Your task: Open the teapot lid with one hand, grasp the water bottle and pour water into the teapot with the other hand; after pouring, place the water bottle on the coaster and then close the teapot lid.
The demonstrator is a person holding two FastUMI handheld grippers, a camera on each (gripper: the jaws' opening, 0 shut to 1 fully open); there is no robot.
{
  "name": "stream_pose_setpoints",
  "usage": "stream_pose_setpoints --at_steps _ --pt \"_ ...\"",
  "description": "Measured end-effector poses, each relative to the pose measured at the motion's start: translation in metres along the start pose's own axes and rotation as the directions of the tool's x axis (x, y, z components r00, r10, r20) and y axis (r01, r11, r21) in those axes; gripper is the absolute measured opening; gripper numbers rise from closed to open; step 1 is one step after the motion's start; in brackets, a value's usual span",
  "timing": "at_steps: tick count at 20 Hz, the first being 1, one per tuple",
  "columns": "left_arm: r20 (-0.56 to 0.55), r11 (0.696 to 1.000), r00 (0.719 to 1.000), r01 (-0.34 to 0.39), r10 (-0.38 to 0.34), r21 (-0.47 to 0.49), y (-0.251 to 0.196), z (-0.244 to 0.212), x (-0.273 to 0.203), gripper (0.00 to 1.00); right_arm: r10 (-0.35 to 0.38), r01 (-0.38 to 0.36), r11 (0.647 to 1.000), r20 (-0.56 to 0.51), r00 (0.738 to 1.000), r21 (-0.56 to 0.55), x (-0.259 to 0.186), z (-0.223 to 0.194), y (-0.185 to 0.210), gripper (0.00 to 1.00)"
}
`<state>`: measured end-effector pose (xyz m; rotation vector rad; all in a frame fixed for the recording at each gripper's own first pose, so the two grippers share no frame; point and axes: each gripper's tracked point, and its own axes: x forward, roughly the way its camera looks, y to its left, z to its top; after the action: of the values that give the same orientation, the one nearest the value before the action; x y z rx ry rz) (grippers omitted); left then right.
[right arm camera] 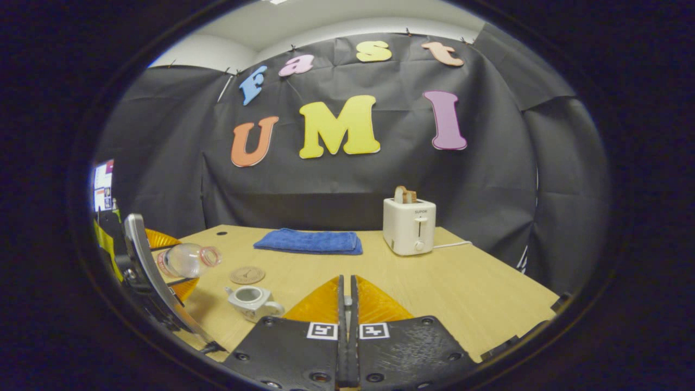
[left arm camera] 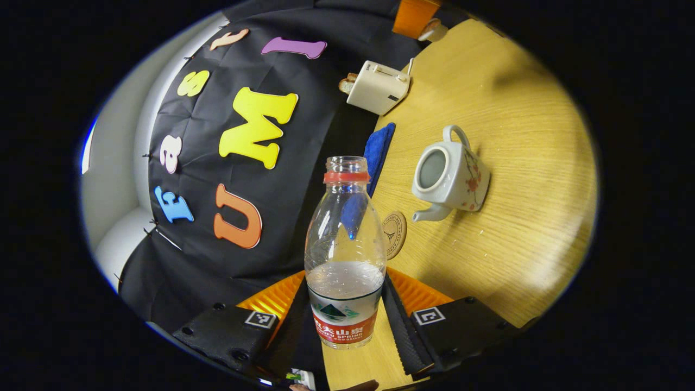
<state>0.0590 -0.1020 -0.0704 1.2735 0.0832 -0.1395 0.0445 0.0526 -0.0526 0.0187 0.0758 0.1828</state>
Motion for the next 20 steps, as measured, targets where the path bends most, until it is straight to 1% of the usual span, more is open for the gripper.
stream_pose_setpoints --at_steps 2,5,8,11,15,18,20 --pt "-0.013 0.999 1.000 0.000 0.001 0.038 0.001 -0.001 0.000 0.76 -0.032 0.032 0.999 -0.001 0.999 -0.020 0.000 0.000 -0.009 0.00" --pt "-0.027 0.994 1.000 0.010 -0.007 0.105 0.000 -0.002 0.001 0.76 -0.018 0.018 1.000 -0.004 1.000 0.003 -0.002 0.003 -0.008 0.00" --pt "-0.042 0.984 0.999 0.012 -0.005 0.179 -0.001 0.000 -0.002 0.76 -0.021 0.021 1.000 -0.003 1.000 0.007 -0.002 0.004 -0.013 0.00" --pt "-0.056 0.970 0.998 0.030 -0.017 0.243 -0.007 0.002 -0.004 0.76 -0.029 0.029 1.000 0.001 1.000 0.006 -0.003 0.007 -0.016 0.00" --pt "-0.049 0.945 0.999 -0.003 0.020 0.328 -0.001 0.010 -0.005 0.76 -0.037 0.037 0.999 0.012 0.999 -0.014 -0.004 0.009 -0.016 0.00" --pt "-0.064 0.929 0.998 0.008 0.017 0.371 0.002 0.009 -0.003 0.76 -0.032 0.032 0.999 0.012 0.999 -0.021 -0.005 0.009 -0.014 0.00" --pt "-0.079 0.912 0.997 0.012 0.022 0.409 0.004 0.009 -0.005 0.76 -0.034 0.034 0.999 0.014 0.999 -0.028 -0.006 0.010 -0.014 0.00"
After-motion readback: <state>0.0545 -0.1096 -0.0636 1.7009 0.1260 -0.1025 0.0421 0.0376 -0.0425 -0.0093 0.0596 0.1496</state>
